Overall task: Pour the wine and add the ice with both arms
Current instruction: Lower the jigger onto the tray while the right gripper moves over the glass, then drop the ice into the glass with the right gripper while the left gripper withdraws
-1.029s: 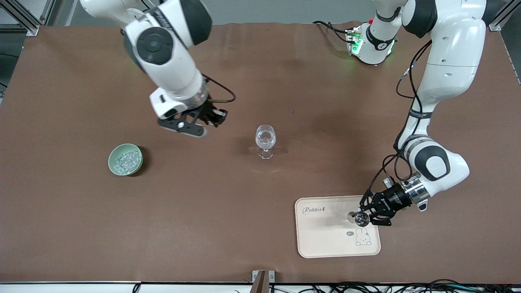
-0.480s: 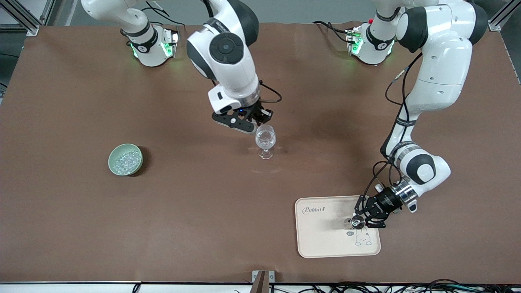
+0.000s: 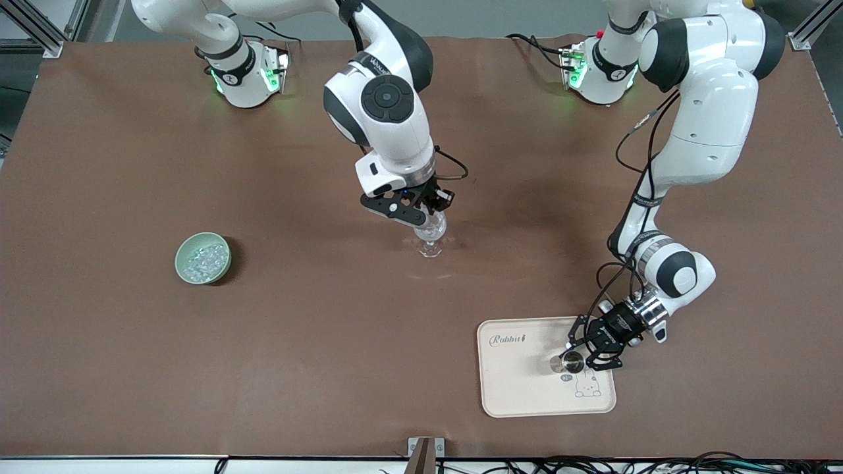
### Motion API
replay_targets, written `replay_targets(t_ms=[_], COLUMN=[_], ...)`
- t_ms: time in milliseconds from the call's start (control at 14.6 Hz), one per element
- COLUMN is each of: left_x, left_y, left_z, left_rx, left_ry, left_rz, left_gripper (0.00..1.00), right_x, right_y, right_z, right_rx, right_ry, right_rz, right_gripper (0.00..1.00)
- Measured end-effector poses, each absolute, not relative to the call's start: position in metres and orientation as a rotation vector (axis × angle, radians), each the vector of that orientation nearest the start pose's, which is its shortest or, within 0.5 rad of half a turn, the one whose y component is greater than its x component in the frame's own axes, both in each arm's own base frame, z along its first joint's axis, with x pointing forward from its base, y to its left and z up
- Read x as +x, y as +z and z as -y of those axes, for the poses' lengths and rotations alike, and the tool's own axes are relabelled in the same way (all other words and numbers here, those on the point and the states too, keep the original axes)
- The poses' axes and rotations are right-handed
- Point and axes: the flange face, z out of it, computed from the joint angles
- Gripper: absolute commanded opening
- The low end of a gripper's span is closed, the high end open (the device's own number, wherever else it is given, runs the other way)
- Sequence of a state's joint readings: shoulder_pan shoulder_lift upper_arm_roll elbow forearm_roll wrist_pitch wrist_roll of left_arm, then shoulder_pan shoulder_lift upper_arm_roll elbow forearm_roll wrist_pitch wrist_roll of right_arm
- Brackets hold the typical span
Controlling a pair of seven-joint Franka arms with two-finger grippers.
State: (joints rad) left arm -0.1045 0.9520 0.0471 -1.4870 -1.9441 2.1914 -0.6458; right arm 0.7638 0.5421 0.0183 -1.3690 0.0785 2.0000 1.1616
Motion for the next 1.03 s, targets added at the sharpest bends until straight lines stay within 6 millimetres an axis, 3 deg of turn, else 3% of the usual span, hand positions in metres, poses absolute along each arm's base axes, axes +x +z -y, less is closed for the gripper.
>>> replay_targets(t_ms=[480, 755, 1029], left_x=[0.707, 0.700, 0.689], left_y=[0.114, 0.122, 0.139], left_z=[0.058, 0.028, -0.019], left_rx=[0.942, 1.027, 1.191], left_ry=[-0.645, -0.660, -0.705], left_rz=[-1.643, -1.620, -1.574], left_gripper=[1.00, 1.00, 1.00], right_x=[0.505, 0.501, 0.501], right_y=[0.398, 0.395, 0.394], right_z=[-0.517, -0.521, -0.521], right_rx=[-2.980, -2.986, -2.988], right_ry=[0.027, 0.026, 0.026], right_rz=[-0.597, -0.586, -0.587], right_gripper=[0.02, 0.07, 0.22])
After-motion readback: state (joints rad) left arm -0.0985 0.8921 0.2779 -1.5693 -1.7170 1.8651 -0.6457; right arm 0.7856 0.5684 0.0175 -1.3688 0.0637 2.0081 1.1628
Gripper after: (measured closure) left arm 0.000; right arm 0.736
